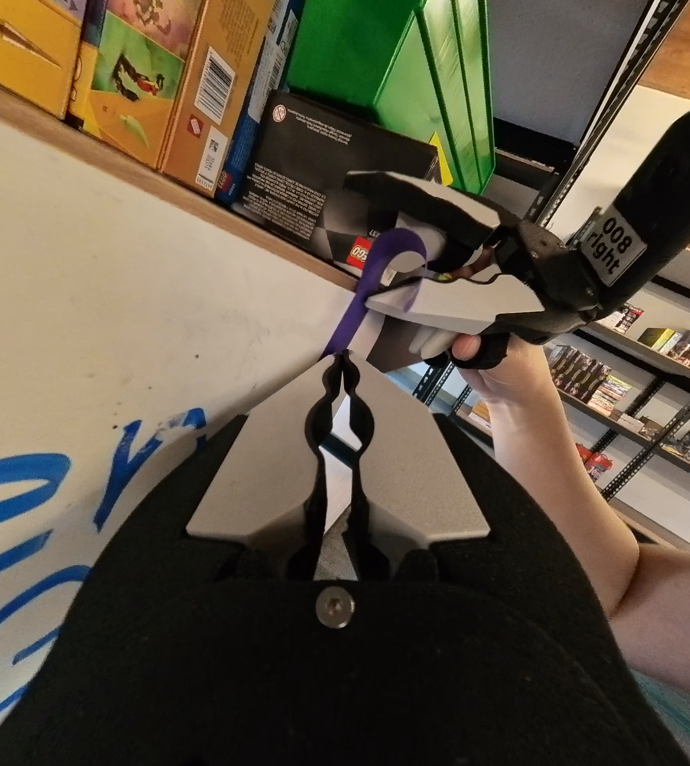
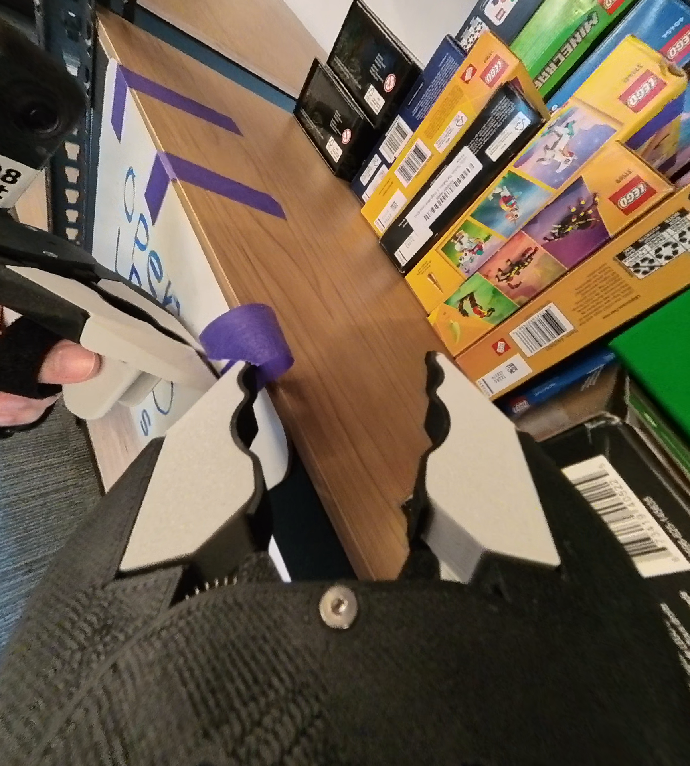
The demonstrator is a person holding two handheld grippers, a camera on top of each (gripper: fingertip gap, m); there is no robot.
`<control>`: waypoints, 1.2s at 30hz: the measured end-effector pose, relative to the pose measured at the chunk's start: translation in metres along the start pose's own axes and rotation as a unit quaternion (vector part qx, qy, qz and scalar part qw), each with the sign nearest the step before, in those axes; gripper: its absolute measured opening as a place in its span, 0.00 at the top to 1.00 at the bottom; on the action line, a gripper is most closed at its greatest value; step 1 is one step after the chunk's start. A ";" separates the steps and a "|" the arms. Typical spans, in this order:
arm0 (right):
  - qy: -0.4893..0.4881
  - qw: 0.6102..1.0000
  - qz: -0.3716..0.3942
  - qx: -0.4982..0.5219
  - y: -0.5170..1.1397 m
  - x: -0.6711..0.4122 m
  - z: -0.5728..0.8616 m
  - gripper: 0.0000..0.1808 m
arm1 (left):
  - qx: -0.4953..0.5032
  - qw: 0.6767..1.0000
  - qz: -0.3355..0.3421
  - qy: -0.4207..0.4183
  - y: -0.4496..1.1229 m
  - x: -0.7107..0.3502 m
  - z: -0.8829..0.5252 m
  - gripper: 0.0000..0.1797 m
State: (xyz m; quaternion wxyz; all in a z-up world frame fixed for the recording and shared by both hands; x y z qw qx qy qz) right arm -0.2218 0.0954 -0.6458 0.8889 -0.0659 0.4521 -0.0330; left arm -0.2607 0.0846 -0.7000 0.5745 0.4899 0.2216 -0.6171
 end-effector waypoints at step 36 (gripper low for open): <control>-0.238 0.968 0.075 0.017 -0.016 0.007 -0.028 0.80 | 0.026 0.998 0.027 -0.057 -0.007 0.014 -0.008 1.00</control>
Point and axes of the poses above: each gripper's, where its closed fingertips meet, y out along the fingers, x out of its underside, z = x × y across the jaws, the point moved 1 cm from there along -y, back along the fingers, and after that the axes turned 10 degrees about x, right-handed, at the moved point
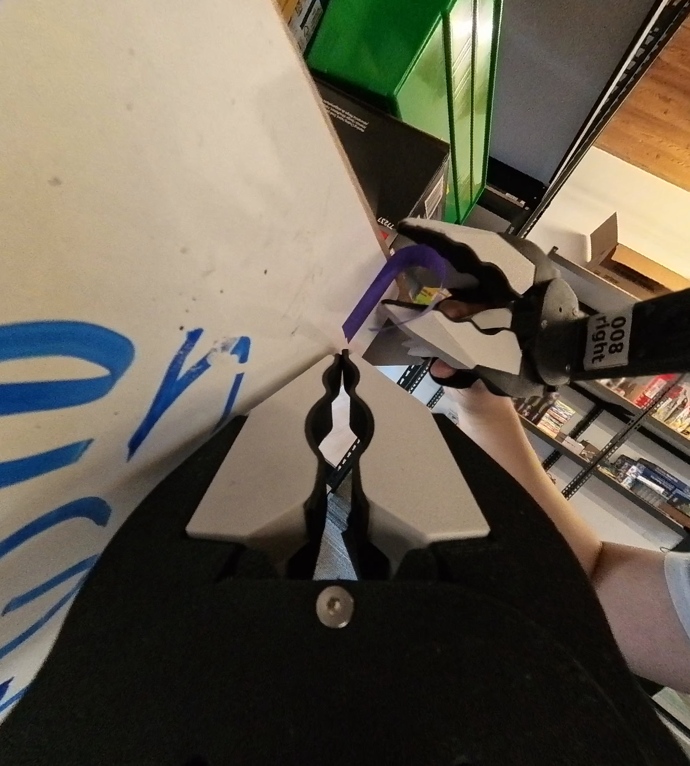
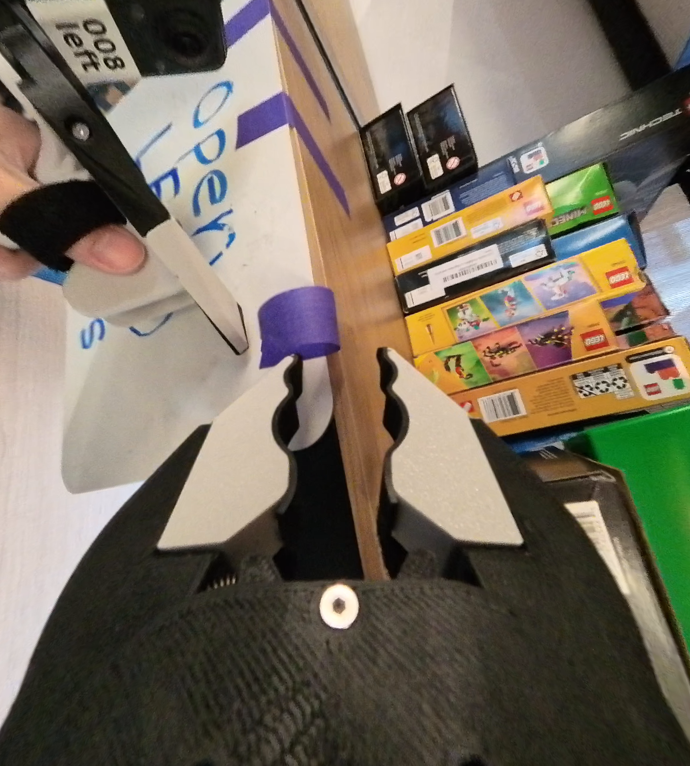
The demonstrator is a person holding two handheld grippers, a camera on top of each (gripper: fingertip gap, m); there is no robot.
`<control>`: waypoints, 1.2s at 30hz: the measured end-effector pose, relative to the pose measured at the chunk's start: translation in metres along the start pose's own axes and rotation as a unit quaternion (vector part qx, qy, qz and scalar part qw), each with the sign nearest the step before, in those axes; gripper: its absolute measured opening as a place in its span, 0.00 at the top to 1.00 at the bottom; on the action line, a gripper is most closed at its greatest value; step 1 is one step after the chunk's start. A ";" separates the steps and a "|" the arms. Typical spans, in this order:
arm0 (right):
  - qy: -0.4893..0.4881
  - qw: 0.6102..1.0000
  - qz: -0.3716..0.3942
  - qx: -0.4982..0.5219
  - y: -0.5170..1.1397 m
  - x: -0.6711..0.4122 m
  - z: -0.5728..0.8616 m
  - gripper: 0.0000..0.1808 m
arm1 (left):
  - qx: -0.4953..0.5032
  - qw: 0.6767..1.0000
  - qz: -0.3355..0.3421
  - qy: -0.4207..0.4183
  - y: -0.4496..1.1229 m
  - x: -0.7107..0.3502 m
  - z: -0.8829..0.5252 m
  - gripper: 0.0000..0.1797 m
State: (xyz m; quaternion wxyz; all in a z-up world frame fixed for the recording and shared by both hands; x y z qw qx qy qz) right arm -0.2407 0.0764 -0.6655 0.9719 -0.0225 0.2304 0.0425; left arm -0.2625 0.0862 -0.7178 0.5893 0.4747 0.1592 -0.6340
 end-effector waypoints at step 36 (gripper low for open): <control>0.105 0.994 0.028 -0.020 0.015 -0.018 0.019 1.00 | -0.119 0.823 -0.202 0.517 -0.030 -0.070 0.045 0.77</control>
Point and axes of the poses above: each gripper's, where its closed fingertips meet, y out along the fingers, x out of its underside, z = x × y across the jaws, the point moved 1 cm from there along -y, back along the fingers, and after that the axes turned 10 degrees about x, right-handed, at the moved point
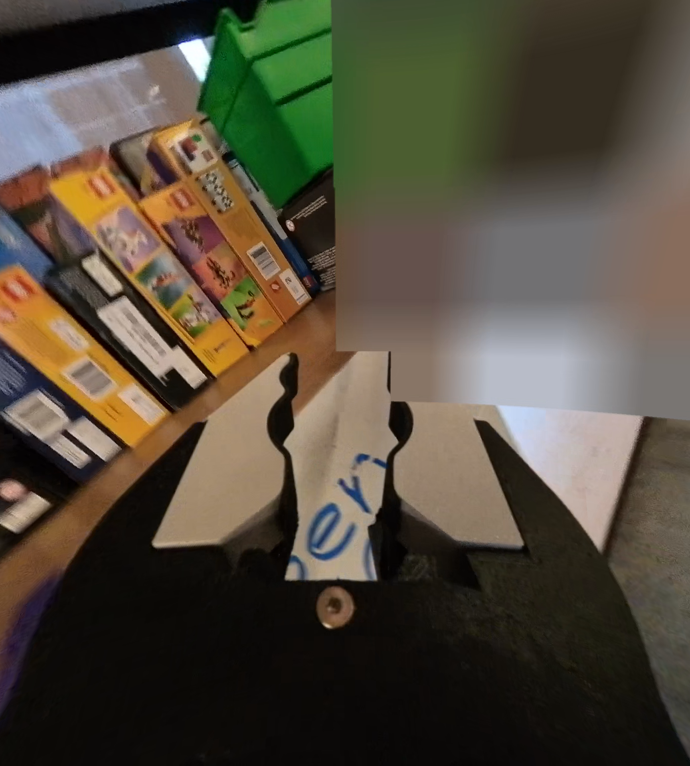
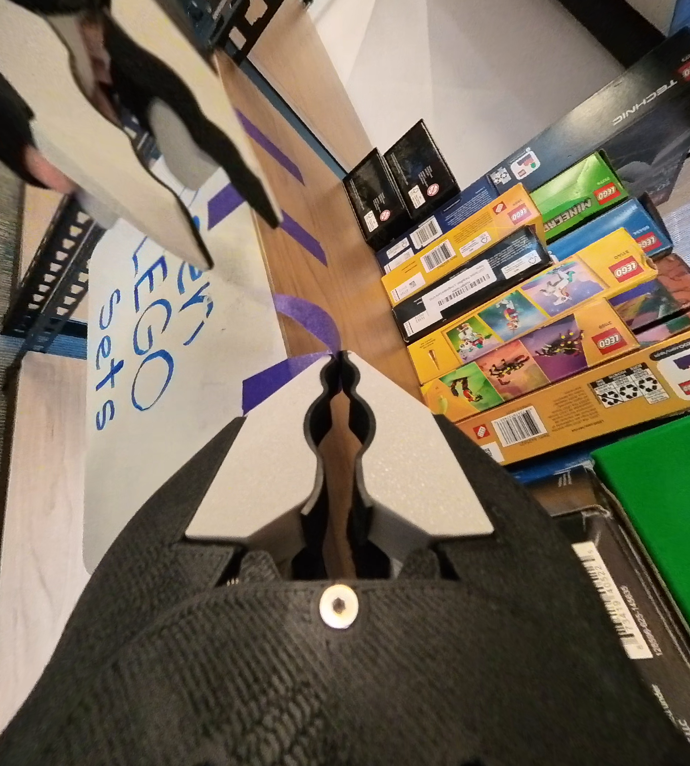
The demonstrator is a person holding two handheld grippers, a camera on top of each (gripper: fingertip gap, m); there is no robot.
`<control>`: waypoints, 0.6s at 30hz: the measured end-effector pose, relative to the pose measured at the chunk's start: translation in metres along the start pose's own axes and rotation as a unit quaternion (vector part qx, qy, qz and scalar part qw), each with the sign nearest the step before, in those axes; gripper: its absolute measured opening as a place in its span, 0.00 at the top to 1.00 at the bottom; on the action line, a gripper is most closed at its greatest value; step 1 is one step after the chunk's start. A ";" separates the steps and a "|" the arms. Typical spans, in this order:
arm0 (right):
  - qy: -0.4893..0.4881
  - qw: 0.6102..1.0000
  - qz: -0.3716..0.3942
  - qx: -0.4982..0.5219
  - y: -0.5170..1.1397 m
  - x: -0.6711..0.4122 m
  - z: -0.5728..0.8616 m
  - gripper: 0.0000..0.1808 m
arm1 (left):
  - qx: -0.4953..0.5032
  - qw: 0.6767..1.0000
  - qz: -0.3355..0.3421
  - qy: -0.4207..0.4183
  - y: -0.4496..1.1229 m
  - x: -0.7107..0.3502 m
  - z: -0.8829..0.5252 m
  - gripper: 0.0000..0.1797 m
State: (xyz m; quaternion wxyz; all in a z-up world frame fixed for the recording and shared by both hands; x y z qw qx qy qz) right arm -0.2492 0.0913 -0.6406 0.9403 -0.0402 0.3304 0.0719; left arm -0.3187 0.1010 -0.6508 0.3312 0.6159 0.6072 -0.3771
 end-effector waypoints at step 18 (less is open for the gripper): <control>0.025 0.999 -0.029 -0.027 0.003 0.006 -0.001 1.00 | 0.158 0.951 -0.218 0.150 0.037 0.033 -0.004 0.79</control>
Point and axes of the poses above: each gripper's, where its closed fingertips meet, y out along the fingers, x out of its underside, z = x × y across the jaws, the point moved 1 cm from there along -y, back along the fingers, and after that the axes turned 10 degrees about x, right-handed, at the moved point
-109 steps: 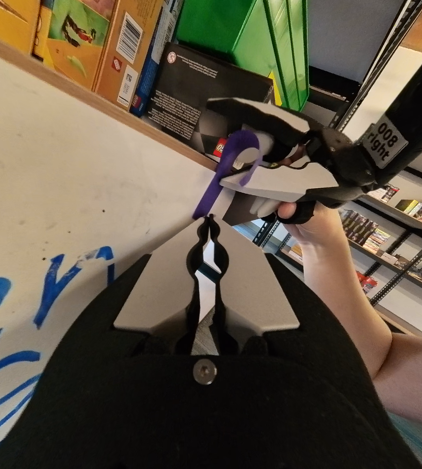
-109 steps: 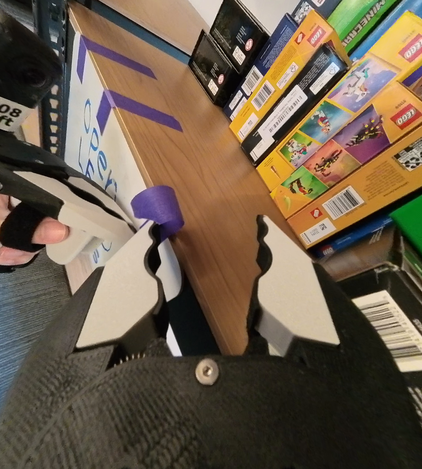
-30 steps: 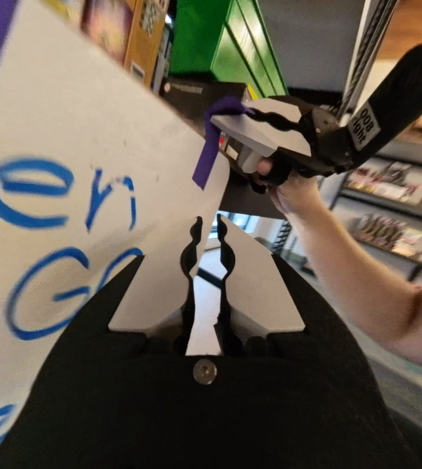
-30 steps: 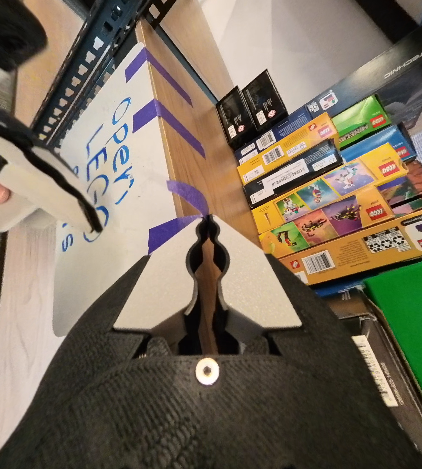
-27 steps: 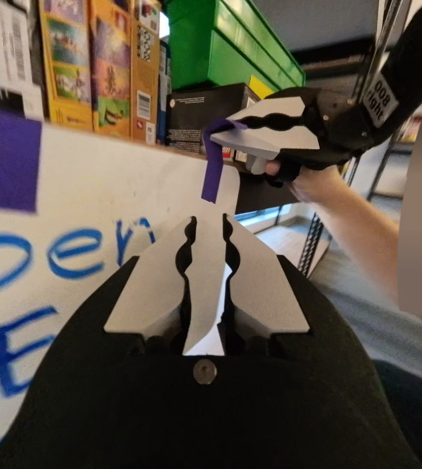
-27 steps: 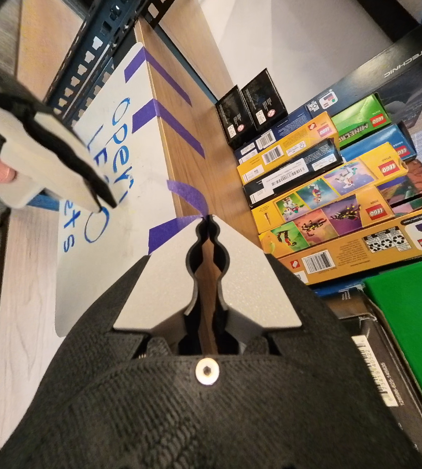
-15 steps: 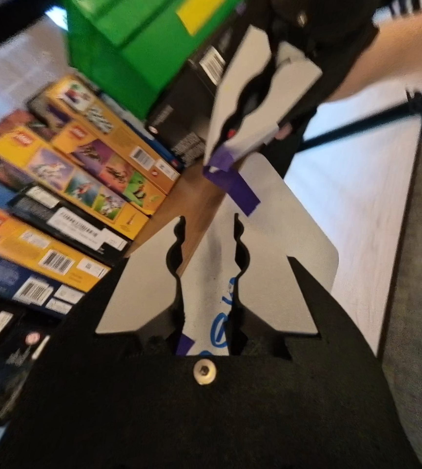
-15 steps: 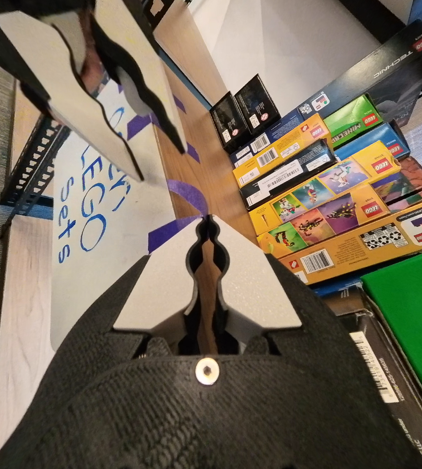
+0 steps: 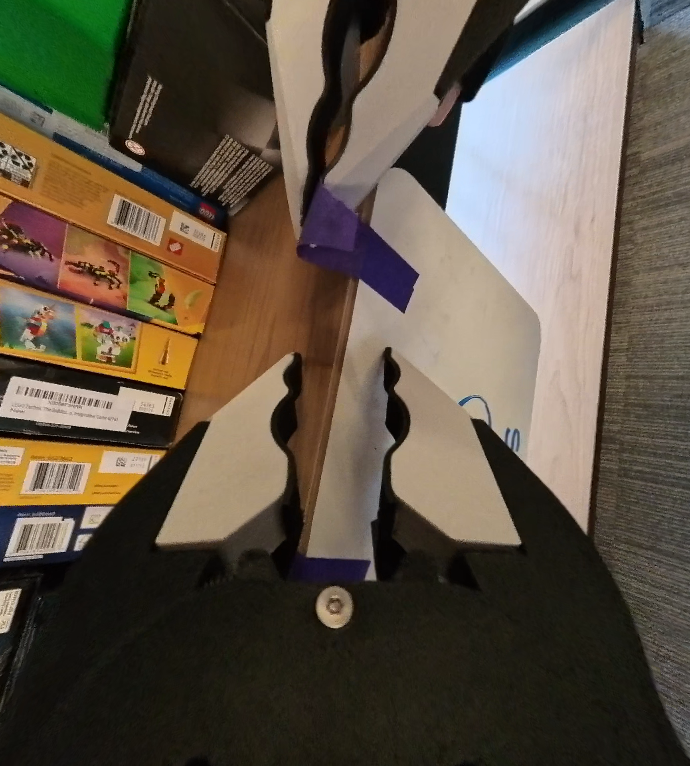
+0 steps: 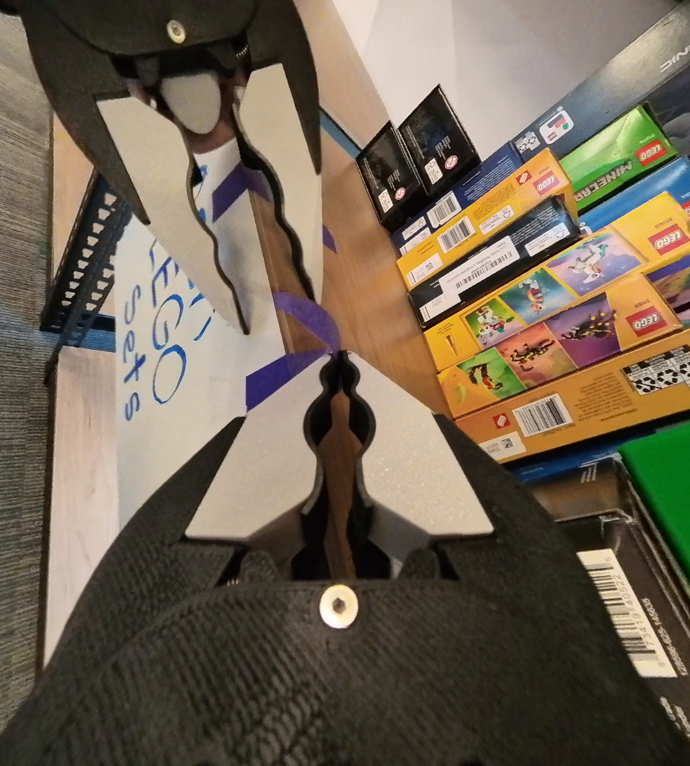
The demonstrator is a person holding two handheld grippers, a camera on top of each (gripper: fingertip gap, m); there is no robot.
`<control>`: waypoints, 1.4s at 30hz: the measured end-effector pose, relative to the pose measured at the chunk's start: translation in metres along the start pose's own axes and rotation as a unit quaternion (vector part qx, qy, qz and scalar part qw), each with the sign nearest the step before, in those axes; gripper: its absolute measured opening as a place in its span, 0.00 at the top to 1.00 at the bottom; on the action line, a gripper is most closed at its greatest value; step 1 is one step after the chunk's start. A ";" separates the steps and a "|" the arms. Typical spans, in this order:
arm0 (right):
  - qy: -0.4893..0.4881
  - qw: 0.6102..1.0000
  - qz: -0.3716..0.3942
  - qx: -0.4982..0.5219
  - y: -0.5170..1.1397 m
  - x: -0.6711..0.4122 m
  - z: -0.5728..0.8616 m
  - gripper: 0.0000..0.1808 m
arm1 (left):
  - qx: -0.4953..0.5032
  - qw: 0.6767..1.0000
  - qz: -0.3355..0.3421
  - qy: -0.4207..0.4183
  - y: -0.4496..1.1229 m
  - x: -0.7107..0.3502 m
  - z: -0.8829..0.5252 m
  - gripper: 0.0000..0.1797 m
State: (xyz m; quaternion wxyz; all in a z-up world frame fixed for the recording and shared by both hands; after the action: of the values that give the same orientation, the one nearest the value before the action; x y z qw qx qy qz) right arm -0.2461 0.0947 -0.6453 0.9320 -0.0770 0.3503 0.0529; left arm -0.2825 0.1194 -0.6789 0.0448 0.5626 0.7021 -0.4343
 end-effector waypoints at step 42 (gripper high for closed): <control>0.076 0.995 -0.060 -0.032 0.010 0.006 0.004 1.00 | 0.021 0.999 0.029 0.000 -0.003 -0.002 0.000 0.83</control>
State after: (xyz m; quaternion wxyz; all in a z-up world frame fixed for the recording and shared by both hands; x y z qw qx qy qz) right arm -0.2403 0.1056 -0.6479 0.9015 -0.1308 0.4126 0.0024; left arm -0.2842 0.1183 -0.6763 0.0458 0.5835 0.6759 -0.4479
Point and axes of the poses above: each gripper's, where its closed fingertips meet, y out along the fingers, x out of its underside, z = x × y across the jaws, the point moved 1 cm from there along -y, back along the fingers, and after that the axes turned 10 degrees about x, right-handed, at the moved point
